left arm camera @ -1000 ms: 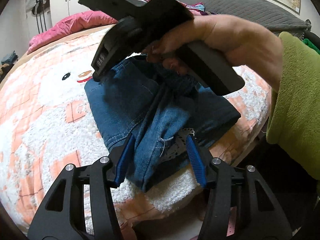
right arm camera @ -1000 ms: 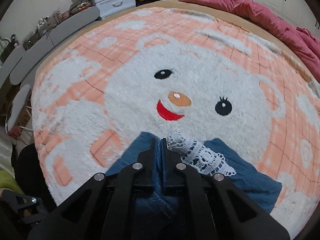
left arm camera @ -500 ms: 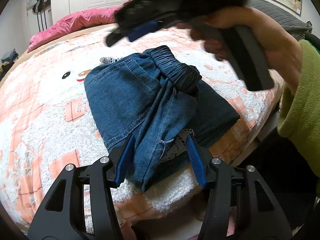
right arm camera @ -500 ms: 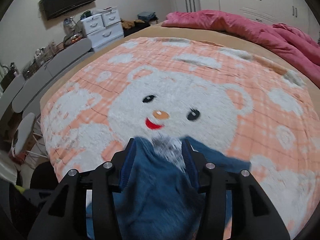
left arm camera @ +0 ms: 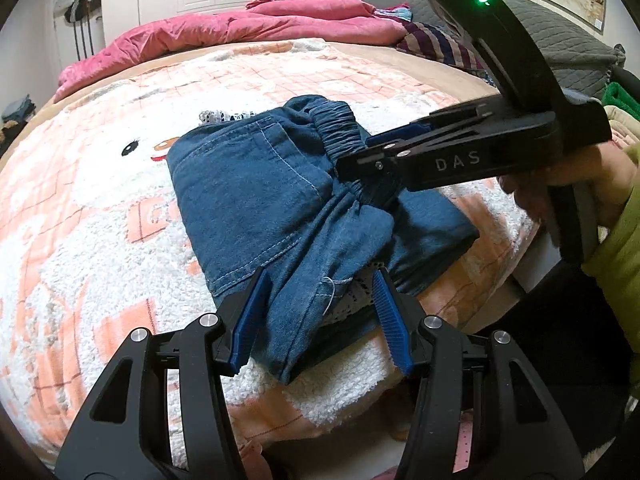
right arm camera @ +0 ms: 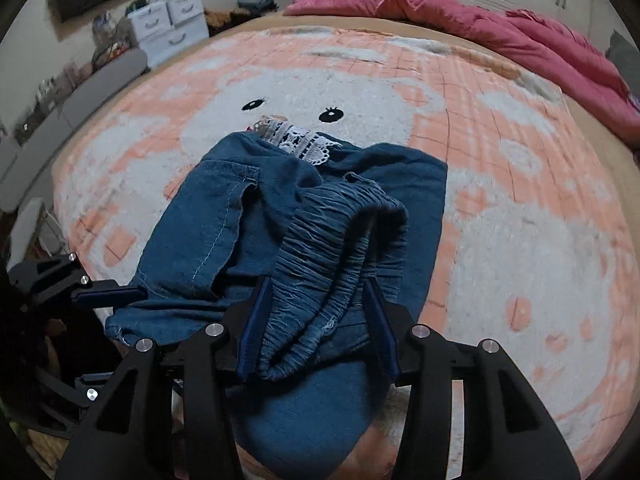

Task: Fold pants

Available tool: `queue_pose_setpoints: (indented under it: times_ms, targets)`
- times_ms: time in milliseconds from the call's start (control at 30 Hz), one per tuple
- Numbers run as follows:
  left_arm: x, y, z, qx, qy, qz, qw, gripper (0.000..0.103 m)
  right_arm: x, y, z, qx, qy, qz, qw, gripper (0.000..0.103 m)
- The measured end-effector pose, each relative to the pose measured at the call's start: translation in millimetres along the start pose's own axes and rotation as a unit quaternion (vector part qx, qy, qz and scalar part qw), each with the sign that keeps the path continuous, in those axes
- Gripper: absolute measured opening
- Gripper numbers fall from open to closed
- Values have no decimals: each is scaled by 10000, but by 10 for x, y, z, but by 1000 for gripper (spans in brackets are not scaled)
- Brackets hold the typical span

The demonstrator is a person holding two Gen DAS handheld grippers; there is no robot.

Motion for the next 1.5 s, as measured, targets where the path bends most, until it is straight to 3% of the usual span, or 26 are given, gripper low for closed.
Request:
queue_pose_setpoints:
  times_ms: [167,367,567,767,967,1500]
  targets:
    - [20,-48,-29,-18,12,-102,9999,45,-106,-12,-65,80,213,-18,9997,46]
    - [84,-188,-233,19,222,-280,9994,47,-95,48,-397,161,631,-4,9979,56]
    - [248,-371,-397,258,473,-505,9973,59,-91,214,-712,-53,1231,261,9920,57]
    - [438,-449,-470,463,658,-649,9946,75,-35,269,-990,-138,1811,413,9825,70]
    - [581,-474,-335,571,570,-845,9931,79,-40,271,-884,-258,1604,494,9855,84]
    - [542,-678,361,833,-72,-1215,9891,83,-161,421,-436,-392,1036,823,9904,85]
Point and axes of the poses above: each gripper's, at about its wrist camera, not at the fingertips, and z roughly the way its jaws point, y to its right, x to its top, the point moved 4 cm from there along z, roughly the way its jaws point, and after that the axes turned 8 degrees about x, right-handed, at the moved point
